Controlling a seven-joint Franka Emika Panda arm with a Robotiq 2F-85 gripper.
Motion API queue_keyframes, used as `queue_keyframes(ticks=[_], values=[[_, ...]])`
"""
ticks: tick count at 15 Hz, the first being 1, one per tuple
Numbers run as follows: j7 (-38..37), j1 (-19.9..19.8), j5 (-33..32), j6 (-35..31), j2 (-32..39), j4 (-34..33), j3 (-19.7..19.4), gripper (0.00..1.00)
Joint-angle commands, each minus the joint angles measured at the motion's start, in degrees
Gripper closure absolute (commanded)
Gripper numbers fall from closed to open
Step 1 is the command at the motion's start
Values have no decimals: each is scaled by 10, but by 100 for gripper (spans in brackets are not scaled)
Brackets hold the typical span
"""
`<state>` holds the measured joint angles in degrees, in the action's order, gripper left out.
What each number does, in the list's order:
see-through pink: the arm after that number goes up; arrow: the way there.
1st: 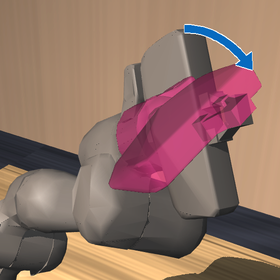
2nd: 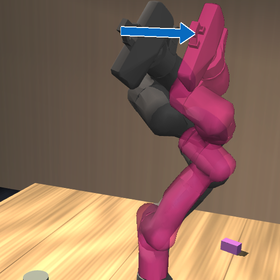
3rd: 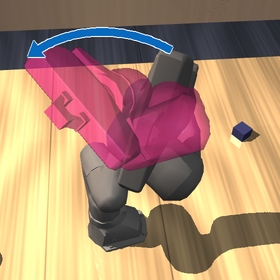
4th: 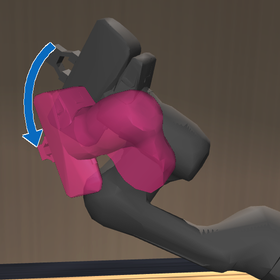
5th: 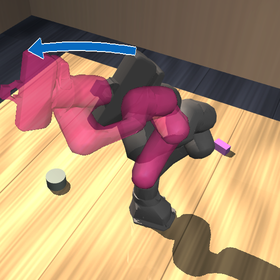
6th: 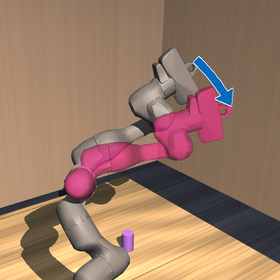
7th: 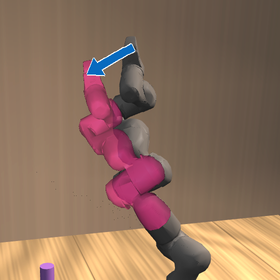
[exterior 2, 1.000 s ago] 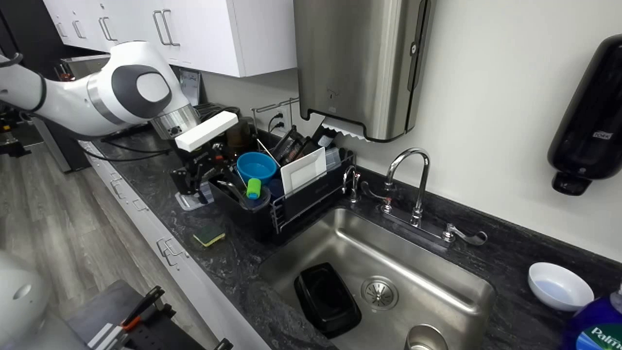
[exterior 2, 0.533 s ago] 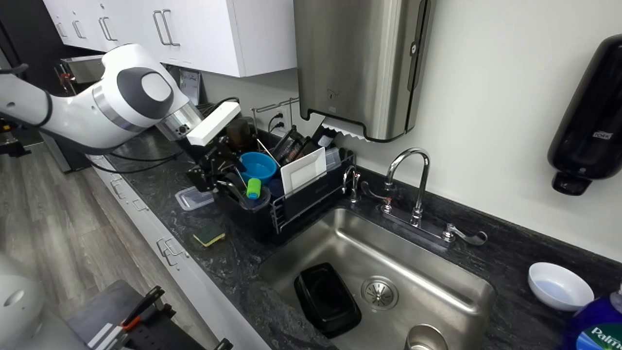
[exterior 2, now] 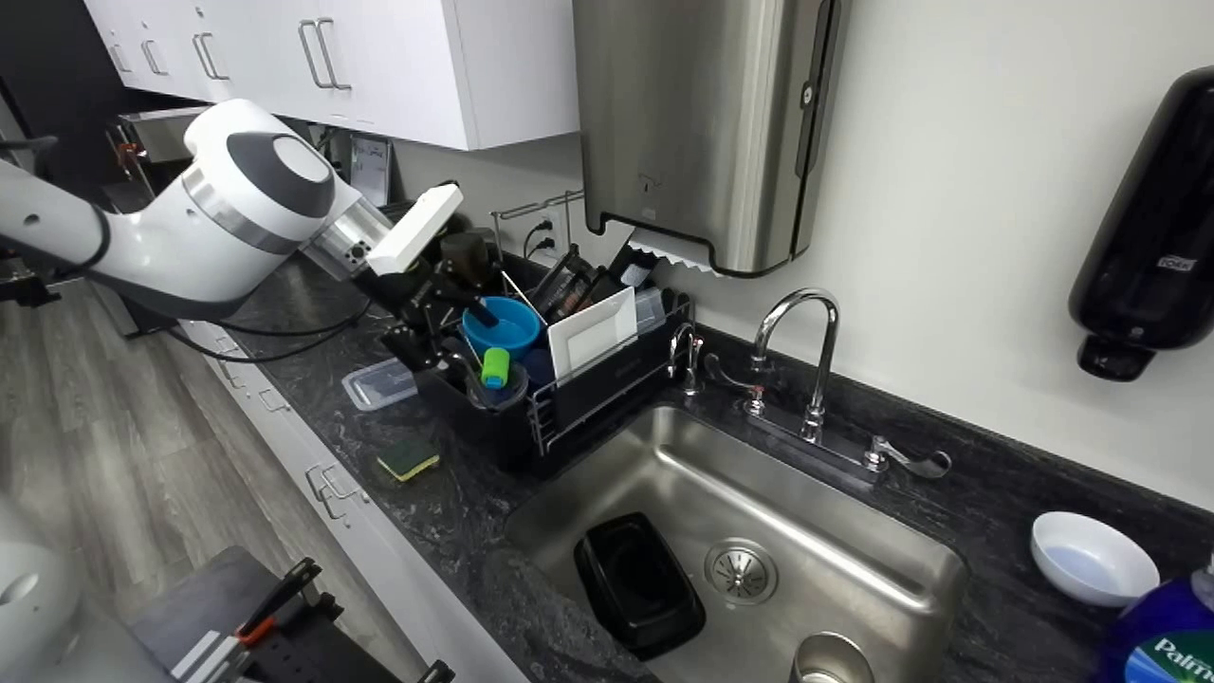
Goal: Remove the knife from the dish rack and put it in the sink
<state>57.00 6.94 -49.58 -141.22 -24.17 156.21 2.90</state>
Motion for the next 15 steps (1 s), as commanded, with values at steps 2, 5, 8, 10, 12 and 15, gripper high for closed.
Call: queue_keyframes(ticks=[2,5,8,10,12,15], values=[[-26,-2,-35,26,1,-3,8,0],[-32,2,-37,41,2,-3,7,0],[-36,5,-32,54,1,0,7,7],[-42,8,-31,60,1,1,7,34],[-53,10,-30,64,2,1,9,48],[-65,14,-28,71,4,1,11,69]])
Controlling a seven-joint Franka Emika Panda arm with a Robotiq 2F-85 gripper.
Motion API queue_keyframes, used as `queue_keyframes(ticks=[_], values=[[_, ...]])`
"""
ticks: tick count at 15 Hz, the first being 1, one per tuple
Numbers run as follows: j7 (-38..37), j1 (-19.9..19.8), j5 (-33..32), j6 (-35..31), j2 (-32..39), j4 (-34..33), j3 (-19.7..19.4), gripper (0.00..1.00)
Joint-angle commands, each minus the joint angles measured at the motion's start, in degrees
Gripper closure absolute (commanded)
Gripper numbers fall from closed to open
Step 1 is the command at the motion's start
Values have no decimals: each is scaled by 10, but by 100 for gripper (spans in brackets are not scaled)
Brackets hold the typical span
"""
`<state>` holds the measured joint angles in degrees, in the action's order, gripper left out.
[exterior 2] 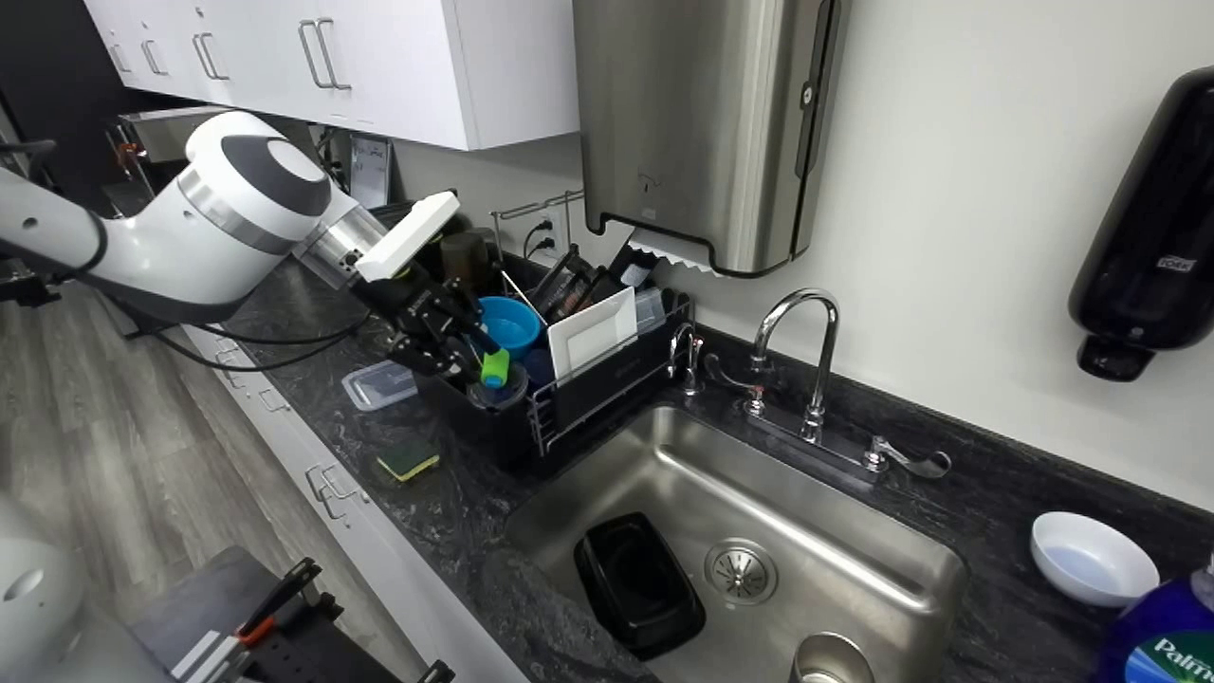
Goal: Remove the knife from the dish rack and put it in the sink
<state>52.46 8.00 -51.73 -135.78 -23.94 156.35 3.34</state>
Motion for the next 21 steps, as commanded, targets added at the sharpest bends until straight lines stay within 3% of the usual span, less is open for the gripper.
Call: queue_keyframes(ticks=[1,4,5,12,21], values=[[-24,5,-8,20,2,0,7,77],[-33,8,-9,30,3,0,8,97],[-36,8,-9,32,3,-1,8,100],[-64,11,-9,40,3,-18,17,97],[-76,29,2,125,13,-88,31,97]])
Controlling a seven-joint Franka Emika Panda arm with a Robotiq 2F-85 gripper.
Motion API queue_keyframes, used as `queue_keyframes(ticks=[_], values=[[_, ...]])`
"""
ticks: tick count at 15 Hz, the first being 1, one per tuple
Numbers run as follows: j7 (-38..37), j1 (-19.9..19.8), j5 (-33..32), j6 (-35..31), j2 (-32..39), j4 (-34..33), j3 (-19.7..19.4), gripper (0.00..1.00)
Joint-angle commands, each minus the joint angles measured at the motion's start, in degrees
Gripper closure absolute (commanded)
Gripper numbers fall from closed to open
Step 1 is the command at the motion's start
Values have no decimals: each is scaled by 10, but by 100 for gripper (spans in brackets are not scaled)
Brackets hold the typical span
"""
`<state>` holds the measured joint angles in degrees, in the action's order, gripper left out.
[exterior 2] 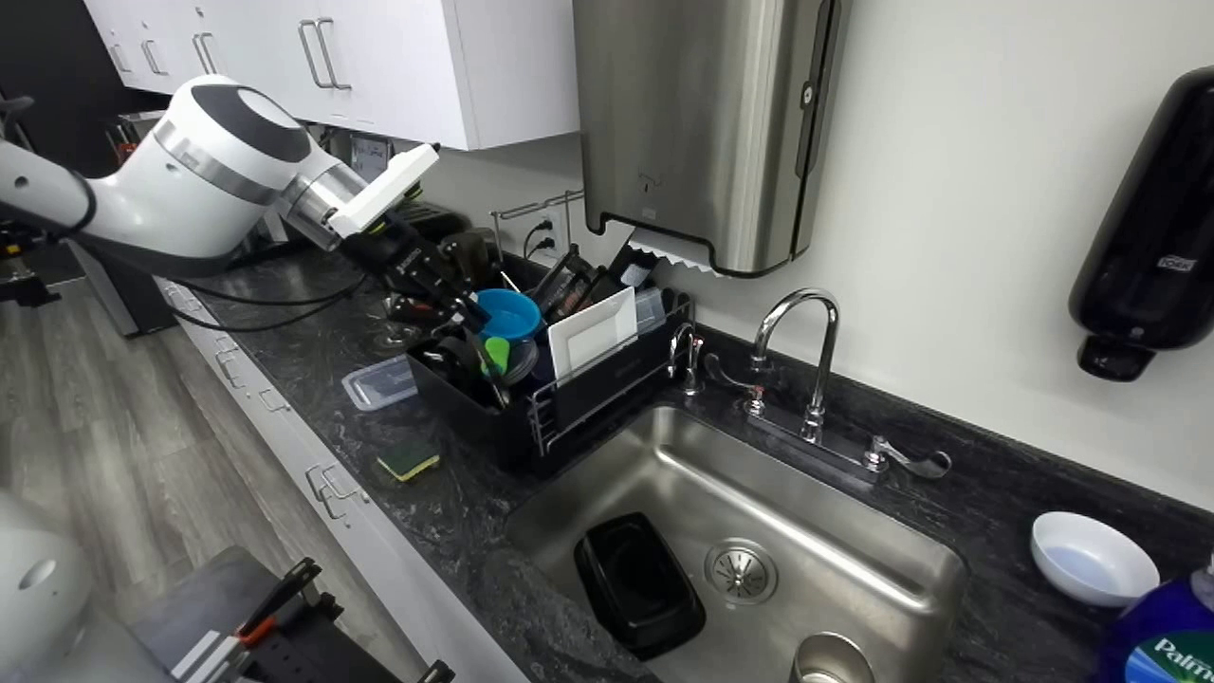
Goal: Remove the knife from the dish rack and put it in the sink
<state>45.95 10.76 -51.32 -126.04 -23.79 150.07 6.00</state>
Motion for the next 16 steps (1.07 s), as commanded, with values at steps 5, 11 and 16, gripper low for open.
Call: queue_keyframes(ticks=[5,11,16], values=[[-2,4,6,85,23,-63,4,97],[2,5,13,145,48,-121,6,97],[6,6,13,165,66,-155,6,97]])
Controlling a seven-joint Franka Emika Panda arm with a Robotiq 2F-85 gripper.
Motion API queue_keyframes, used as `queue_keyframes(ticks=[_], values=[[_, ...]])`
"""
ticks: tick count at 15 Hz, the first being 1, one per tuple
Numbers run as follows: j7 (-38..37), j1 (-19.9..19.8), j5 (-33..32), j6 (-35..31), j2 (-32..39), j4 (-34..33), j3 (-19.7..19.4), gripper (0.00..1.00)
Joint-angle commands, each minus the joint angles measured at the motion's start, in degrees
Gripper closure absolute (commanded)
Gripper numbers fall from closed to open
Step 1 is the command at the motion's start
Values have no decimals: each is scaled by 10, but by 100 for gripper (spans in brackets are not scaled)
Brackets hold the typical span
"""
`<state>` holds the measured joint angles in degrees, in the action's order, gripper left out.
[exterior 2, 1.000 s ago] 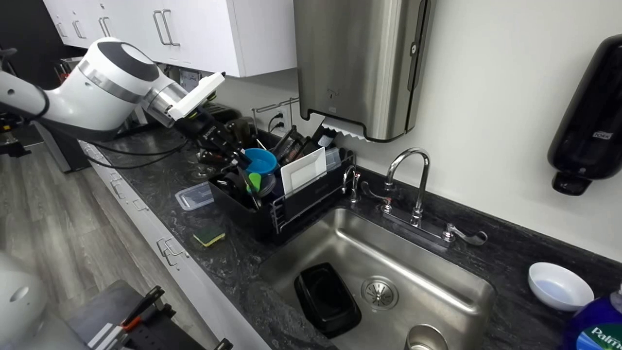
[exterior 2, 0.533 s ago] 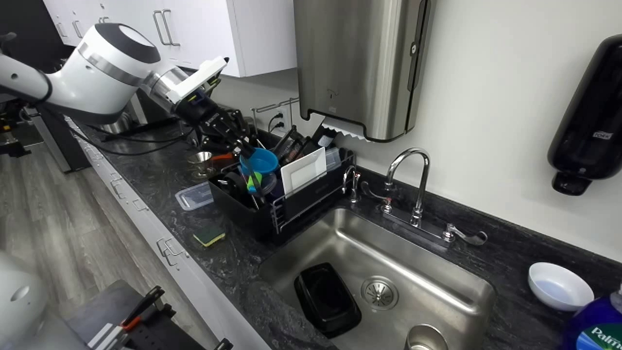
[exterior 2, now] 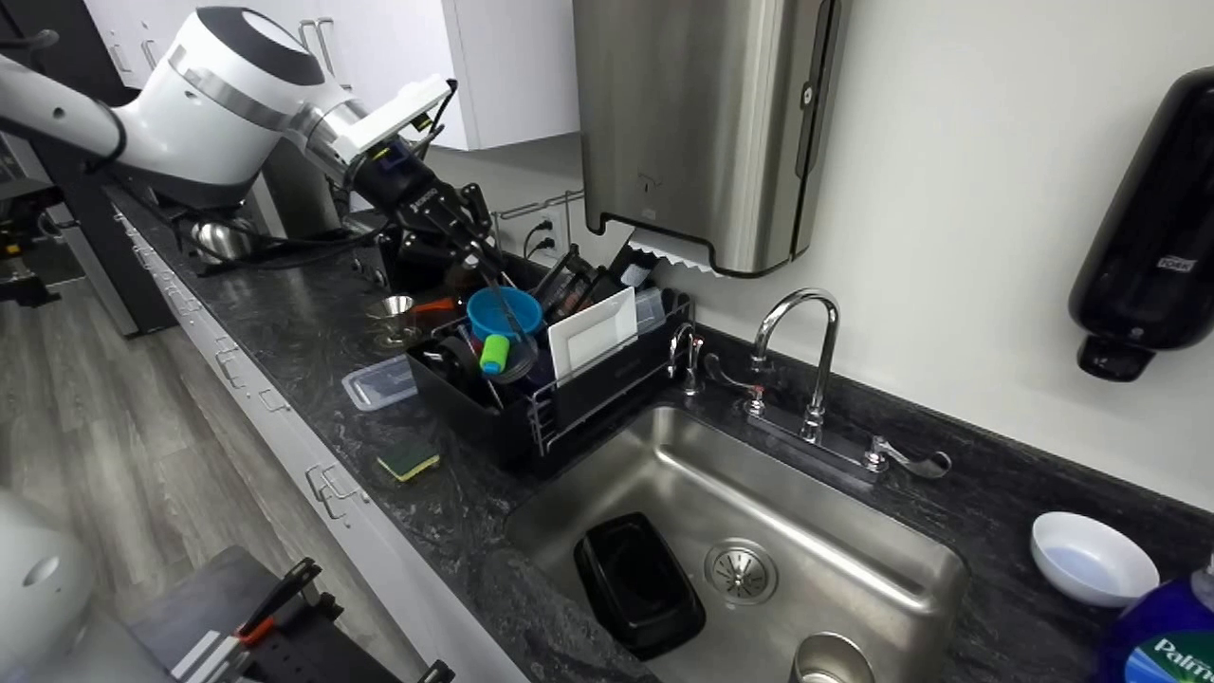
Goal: Remove the knife from the dish rack and put it in the sink
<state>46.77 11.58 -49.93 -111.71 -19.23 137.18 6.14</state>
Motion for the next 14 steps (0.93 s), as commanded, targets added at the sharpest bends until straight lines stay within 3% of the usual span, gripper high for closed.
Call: queue_keyframes(ticks=[1,14], values=[[-3,-2,-1,23,23,-31,5,97],[-7,-28,-32,74,44,-75,-12,97]])
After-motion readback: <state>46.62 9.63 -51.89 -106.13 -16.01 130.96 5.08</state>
